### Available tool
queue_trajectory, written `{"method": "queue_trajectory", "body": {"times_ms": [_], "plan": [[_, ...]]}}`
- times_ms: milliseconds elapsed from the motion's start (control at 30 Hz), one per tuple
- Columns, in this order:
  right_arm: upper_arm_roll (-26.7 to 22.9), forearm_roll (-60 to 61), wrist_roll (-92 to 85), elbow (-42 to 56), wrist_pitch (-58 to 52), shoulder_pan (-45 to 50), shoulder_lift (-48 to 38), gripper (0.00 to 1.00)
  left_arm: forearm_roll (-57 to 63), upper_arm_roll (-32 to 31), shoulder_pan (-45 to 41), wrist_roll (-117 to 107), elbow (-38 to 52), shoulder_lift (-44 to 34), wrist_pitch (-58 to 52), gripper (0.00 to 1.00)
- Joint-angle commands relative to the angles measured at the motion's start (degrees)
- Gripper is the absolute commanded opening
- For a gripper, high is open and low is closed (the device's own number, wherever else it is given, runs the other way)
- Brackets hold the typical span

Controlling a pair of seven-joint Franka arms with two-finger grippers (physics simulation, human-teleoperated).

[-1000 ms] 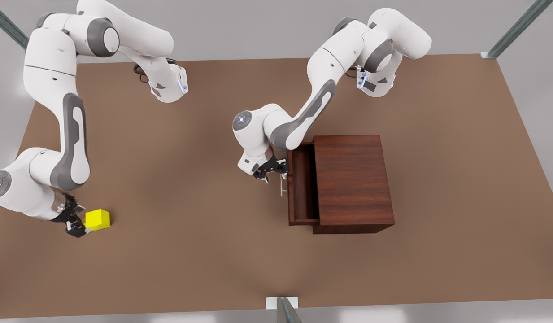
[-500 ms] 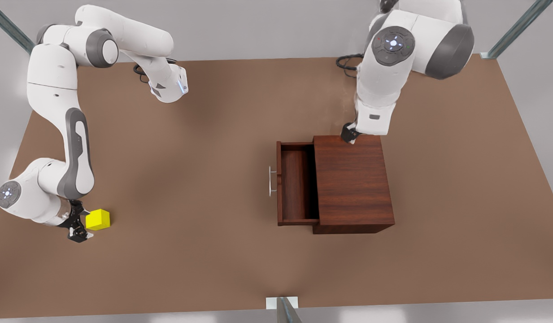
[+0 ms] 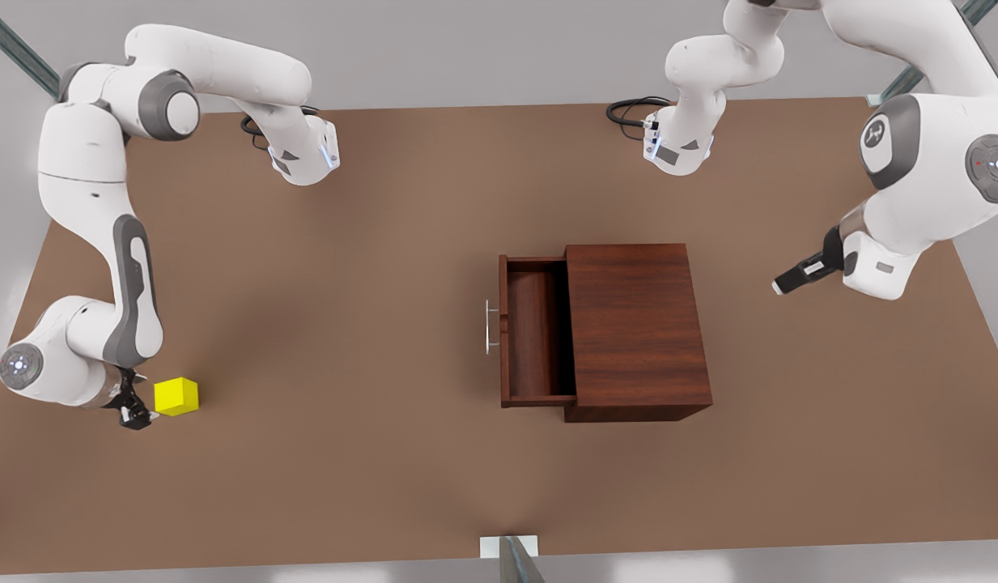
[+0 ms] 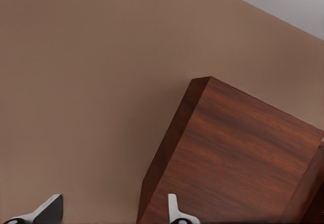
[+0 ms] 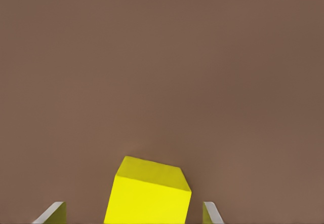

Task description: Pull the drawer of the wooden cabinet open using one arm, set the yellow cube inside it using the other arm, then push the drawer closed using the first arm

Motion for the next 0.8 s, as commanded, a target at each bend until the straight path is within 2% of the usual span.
{"method": "queue_trajectory", "body": {"times_ms": [0,200,767], "plan": [[0.85,-1.43,-5.43,0.04,-0.38,-0.64,0.37,1.00,-0.17,-0.15,-1.51,28.21,0.20,0.00,-0.61,1.00],[3.75,-3.01,-5.61,-2.24,0.76,-2.84,0.81,1.00,-0.09,-0.24,-1.59,27.33,-0.32,-0.35,-2.10,1.00],[3.75,-3.10,1.07,-3.83,9.55,-3.54,4.33,1.00,0.00,-0.24,-2.03,26.01,0.03,-0.18,-2.02,1.00]]}}
